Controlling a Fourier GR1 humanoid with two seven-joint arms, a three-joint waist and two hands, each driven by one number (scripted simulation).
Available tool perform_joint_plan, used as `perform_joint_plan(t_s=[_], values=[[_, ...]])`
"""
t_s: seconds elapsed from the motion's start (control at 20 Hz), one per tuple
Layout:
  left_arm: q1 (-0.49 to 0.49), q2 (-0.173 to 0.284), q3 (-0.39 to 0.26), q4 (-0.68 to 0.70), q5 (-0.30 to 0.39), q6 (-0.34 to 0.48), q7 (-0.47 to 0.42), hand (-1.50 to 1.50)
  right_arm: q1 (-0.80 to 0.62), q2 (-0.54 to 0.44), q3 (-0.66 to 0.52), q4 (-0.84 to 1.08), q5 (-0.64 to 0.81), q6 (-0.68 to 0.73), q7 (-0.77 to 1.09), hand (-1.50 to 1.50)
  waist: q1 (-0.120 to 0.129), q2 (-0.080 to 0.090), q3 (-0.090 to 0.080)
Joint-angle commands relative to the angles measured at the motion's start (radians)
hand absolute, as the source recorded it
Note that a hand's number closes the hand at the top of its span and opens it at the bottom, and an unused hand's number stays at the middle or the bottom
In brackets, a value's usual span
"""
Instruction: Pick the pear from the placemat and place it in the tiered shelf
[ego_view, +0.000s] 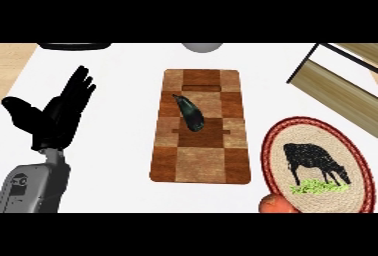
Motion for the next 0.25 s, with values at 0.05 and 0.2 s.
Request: perform_joint_plan(t_s=[0.05,0.2], values=[[0.023,0.011,0.020,0.001,0.006,-0.002,-0.011,0.00,0.065,-0.018,-0.001,-0.040,-0.013,0.187,-0.185,-1.50,-0.018,-0.006,0.001],[0.012,0.024,0.030,-0.003,0.022,-0.012,0.015,0.00,0.100,-0.010,0.014,-0.082,-0.007,0.172,-0.225,-1.50,-0.022,-0.007,0.002]])
